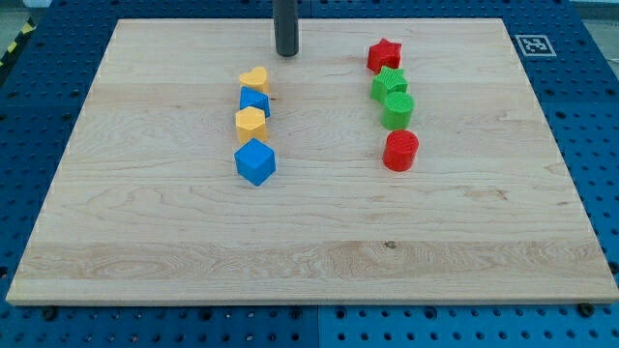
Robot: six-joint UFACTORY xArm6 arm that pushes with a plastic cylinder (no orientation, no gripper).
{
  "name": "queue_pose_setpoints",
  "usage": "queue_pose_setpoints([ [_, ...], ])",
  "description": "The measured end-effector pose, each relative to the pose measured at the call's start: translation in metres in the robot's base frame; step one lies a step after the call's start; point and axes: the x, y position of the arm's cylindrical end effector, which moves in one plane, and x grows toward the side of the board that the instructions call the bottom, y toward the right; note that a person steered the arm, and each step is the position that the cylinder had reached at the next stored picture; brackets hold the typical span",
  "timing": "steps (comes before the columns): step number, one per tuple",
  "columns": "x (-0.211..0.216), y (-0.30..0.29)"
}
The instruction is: Point your arm to the green star
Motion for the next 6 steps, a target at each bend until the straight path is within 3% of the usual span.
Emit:
queue_pose_setpoints([
  [2,0.000,0.000],
  [3,-0.006,0.029],
  [5,-0.023,0.172],
  [6,-0.021,0.179],
])
